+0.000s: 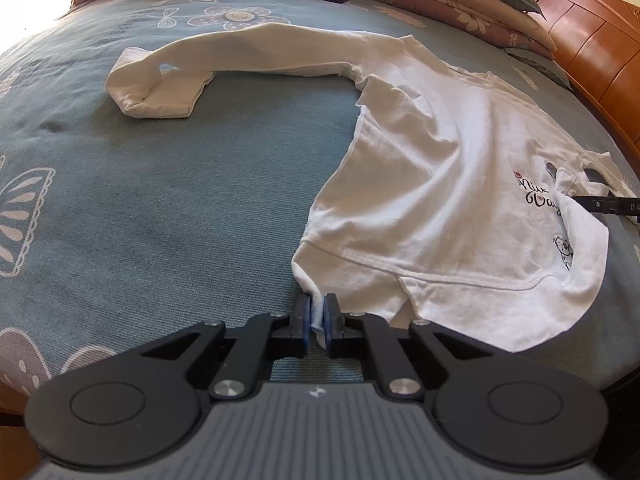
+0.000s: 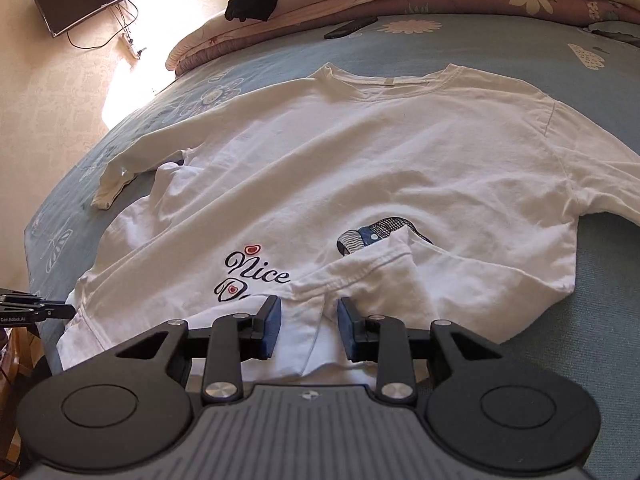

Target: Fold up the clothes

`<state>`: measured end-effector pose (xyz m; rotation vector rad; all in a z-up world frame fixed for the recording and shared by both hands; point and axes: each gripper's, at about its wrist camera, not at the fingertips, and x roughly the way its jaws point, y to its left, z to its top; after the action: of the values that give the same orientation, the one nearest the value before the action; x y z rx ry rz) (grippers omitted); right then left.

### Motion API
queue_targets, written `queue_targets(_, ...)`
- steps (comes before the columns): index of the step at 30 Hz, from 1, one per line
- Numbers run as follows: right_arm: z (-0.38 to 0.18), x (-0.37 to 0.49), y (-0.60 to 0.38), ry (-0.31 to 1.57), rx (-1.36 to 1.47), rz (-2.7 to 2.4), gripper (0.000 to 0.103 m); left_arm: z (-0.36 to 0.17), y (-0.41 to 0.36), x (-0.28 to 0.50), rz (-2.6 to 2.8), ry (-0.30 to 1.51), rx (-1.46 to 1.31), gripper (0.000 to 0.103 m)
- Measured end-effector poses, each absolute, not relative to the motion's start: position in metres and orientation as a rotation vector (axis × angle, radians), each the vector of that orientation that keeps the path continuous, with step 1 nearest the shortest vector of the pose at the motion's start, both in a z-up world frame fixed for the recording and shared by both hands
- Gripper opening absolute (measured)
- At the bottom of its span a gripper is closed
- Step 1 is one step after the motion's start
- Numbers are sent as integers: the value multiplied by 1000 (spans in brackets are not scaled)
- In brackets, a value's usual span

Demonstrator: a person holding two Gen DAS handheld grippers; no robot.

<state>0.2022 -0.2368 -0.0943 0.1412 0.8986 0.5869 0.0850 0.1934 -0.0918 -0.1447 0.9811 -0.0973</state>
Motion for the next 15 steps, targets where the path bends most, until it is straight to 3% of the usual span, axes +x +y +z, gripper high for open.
queue_targets(6,-76,170,-276,777,197,506,42,-92,194,86,-103,979,-142,7)
queue_targets(15,-108,184,-302,779,318,446,46,-93,196,87,-104,976,-167,7)
